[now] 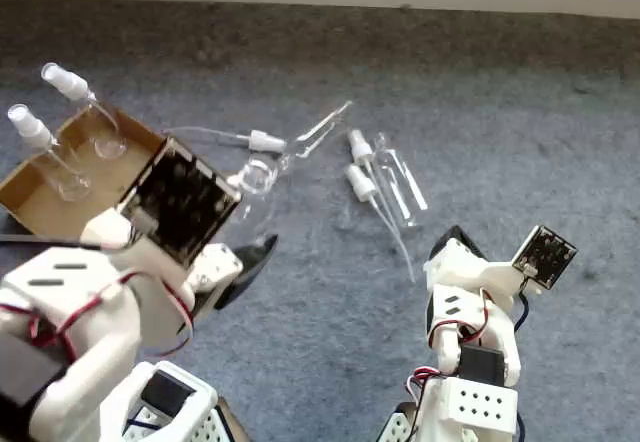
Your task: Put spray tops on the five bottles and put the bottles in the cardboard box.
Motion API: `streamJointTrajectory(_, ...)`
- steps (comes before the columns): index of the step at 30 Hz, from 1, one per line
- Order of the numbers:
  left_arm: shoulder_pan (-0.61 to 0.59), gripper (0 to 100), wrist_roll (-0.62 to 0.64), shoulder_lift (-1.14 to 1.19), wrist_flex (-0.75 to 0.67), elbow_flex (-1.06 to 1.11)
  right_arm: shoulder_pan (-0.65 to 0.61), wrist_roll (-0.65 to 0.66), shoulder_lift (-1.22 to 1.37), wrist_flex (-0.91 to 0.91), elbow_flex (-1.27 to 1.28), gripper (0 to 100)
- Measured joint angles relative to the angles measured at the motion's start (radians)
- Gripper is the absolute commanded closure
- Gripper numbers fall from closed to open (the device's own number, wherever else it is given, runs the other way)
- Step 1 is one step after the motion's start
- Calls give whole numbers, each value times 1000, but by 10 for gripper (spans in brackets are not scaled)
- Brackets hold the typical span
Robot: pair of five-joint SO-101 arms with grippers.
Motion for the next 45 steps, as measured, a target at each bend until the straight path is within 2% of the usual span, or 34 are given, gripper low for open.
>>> streamJointTrajectory(10,6,881,-2,-394,-204,431,0,0,0,0,0,988)
streamJointTrajectory(12,-28,881,-2,-443,-265,496,0,0,0,0,0,988)
streamJointTrajectory(19,-181,881,-2,-457,-601,799,0,0,0,0,0,988)
streamJointTrajectory(24,-183,881,-2,-460,-816,1017,-38,0,0,0,0,988)
streamJointTrajectory(27,-190,881,-2,-459,-898,1086,-51,0,0,0,0,988)
streamJointTrajectory(31,-189,881,29,-459,-944,1096,-54,0,0,0,0,988)
streamJointTrajectory(37,-199,880,272,-459,-947,1096,-55,0,0,0,0,988)
streamJointTrajectory(45,-199,880,276,-658,-947,1096,-55,0,0,0,0,988)
